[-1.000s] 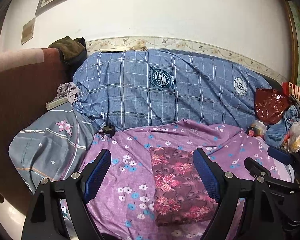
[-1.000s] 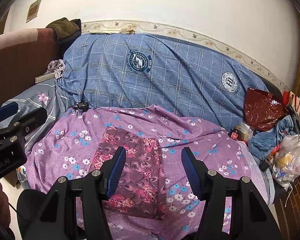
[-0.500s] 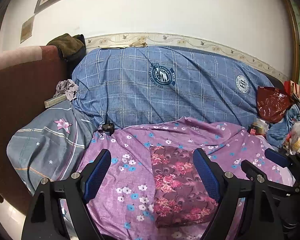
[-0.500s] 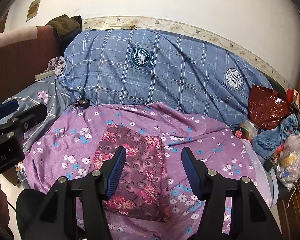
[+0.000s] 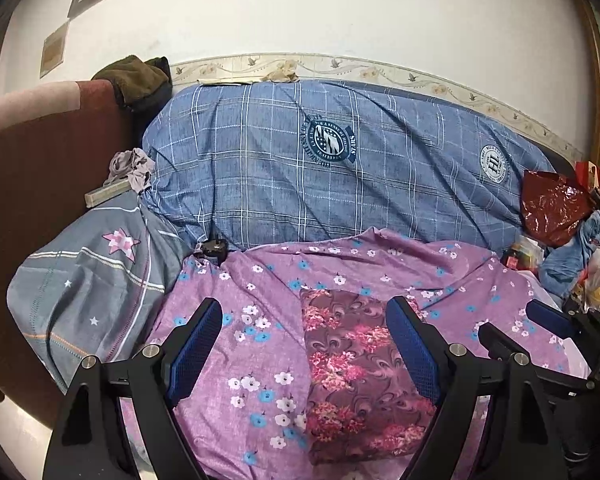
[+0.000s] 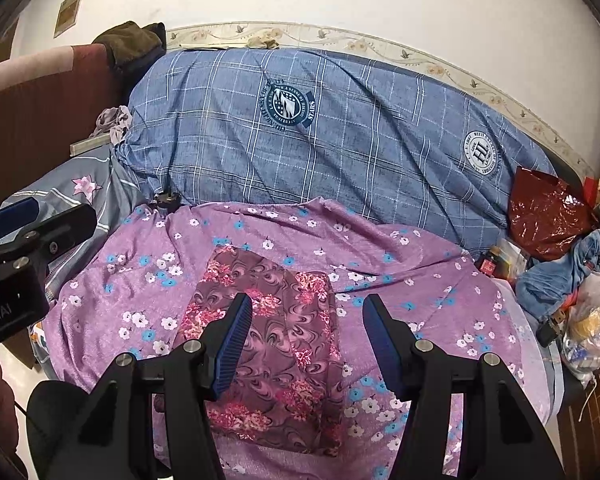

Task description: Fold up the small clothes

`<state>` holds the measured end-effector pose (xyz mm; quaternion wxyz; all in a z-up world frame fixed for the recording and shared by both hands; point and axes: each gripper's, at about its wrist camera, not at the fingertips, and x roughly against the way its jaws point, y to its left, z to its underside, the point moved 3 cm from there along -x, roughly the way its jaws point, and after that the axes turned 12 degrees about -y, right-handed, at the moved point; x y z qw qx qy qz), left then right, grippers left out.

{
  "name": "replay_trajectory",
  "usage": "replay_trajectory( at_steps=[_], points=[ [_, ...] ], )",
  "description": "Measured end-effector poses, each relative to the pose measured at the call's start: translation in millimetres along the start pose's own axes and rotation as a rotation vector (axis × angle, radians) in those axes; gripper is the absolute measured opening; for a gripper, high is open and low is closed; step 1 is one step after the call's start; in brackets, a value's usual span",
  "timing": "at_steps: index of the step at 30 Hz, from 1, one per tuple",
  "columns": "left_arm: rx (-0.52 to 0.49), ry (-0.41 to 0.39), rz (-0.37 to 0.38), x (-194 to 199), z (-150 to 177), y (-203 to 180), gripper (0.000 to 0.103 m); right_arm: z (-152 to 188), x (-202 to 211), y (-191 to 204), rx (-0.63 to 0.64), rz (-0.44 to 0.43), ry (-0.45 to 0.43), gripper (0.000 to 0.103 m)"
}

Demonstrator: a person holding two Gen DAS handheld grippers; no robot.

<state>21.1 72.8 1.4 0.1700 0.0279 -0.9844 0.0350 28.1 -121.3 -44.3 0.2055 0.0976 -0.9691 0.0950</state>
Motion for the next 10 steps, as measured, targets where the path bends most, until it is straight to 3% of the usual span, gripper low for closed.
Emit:
replay_trajectory(
  at_steps=[10],
  points=[
    [0.023,0.011,-0.03,-37,5,-1,0.084,8,-34,-7,-0.012,-0.028,0.033,0.059]
  ],
)
